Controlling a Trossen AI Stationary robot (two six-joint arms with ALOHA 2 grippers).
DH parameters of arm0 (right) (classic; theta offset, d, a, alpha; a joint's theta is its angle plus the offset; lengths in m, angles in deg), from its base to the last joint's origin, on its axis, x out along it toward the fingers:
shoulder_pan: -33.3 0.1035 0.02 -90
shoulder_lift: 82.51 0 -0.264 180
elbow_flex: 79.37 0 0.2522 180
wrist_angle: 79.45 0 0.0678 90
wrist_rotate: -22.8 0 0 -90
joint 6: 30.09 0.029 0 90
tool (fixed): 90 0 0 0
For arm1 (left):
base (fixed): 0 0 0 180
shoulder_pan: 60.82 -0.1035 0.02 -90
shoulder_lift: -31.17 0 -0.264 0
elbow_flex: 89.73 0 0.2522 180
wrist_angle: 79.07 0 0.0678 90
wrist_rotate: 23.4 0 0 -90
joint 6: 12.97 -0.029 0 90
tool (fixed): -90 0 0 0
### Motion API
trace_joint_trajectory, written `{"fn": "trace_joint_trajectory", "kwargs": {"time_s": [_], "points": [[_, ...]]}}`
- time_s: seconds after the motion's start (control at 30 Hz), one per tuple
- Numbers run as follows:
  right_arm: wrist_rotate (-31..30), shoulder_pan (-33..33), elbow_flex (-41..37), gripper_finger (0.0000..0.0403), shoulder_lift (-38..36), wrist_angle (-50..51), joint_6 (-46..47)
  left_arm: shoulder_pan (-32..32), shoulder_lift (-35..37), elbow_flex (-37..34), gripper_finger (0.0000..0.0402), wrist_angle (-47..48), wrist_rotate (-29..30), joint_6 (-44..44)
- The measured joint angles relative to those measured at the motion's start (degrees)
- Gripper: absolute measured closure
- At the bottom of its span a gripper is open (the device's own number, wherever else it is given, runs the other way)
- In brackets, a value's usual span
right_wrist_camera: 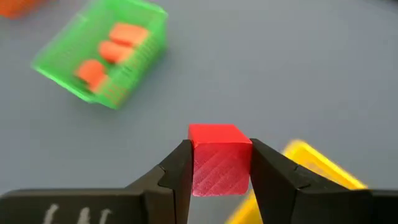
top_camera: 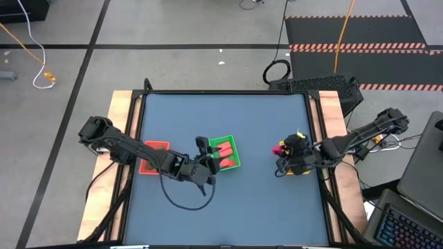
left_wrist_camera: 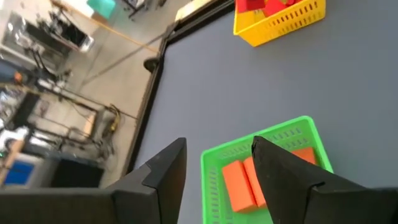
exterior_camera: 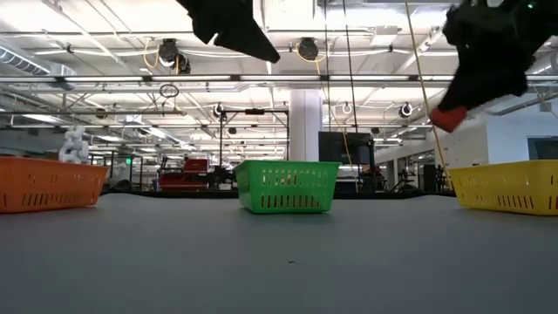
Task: Sort & place blocks by color
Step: Put the red block into the yellow bin
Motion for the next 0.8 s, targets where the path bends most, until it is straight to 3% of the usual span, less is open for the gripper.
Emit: {"fn": "trace_joint_trajectory", "kwargs": {"time_s": [0.37, 0.7, 0.8], "points": [[2.32, -0.1, 0.0, 0.0281, 3.36, 13.86, 10.99, -2.29, 0.0, 0.0, 0.0227, 0.79, -4.69, 6.78], [2.57, -0.11, 0.0, 0.0281, 3.36, 17.43, 15.55, -2.45, 0.0, 0.0, 0.0227, 0.69, -4.77, 7.59], [4.55, -0.11, 0.0, 0.0245, 3.36, 17.43, 15.59, -2.44, 0.0, 0.0, 0.0227, 0.68, -4.81, 8.09]]}}
